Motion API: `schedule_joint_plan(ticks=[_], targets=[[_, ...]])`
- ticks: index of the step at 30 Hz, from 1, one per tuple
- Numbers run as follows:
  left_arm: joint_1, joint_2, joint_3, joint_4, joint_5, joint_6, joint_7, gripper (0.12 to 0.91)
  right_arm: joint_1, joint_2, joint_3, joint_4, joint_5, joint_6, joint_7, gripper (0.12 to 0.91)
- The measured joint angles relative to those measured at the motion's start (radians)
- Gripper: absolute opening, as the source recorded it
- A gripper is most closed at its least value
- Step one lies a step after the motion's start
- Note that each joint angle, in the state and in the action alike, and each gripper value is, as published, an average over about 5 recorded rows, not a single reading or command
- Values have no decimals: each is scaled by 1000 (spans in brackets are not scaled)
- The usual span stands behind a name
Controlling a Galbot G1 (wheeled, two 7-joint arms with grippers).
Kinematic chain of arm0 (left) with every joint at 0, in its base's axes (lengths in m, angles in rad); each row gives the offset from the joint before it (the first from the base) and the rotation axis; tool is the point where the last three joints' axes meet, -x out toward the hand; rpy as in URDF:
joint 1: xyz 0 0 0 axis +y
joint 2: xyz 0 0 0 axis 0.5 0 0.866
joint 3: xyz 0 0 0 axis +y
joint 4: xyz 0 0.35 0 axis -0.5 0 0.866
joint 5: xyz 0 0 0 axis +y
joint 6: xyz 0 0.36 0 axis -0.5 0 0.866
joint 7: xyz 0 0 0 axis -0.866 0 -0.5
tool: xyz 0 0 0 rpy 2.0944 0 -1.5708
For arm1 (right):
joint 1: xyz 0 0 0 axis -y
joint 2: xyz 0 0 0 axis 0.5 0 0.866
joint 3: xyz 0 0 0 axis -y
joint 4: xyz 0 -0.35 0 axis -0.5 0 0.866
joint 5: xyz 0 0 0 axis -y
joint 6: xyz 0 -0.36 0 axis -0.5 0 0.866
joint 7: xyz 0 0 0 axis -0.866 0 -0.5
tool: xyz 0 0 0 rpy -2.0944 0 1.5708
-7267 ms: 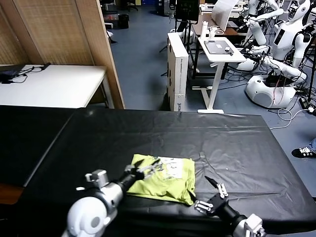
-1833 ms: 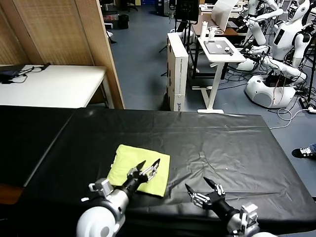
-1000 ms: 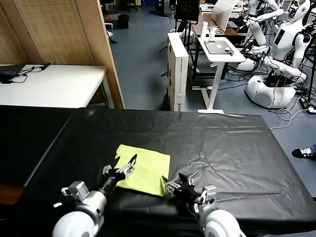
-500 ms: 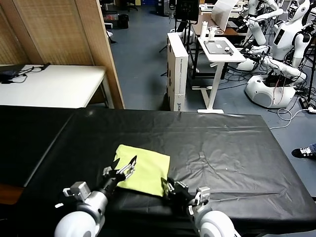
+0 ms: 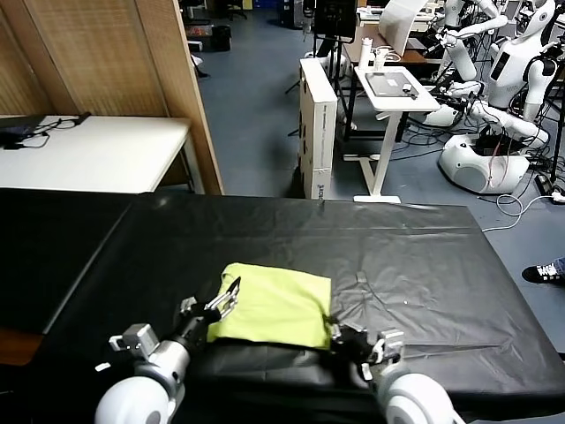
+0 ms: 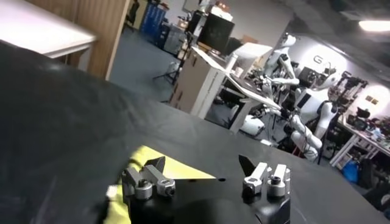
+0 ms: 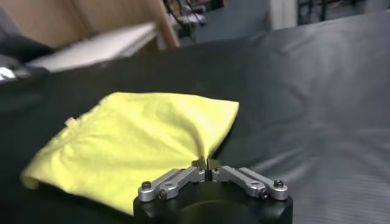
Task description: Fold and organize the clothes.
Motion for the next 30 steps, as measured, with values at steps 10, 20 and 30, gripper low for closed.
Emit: schedule_joint_plan(ticks=[10, 20, 30], targets=[[0, 54, -20, 21, 80, -105, 1, 907, -15, -66, 54, 35, -94, -4, -106, 691], [30, 167, -19, 34, 128, -185, -18, 907, -100, -84, 134, 93, -199, 146, -123, 906], [126, 236, -80, -22, 118, -173, -29, 907, -268, -44, 235, 85, -309, 501, -146, 907]])
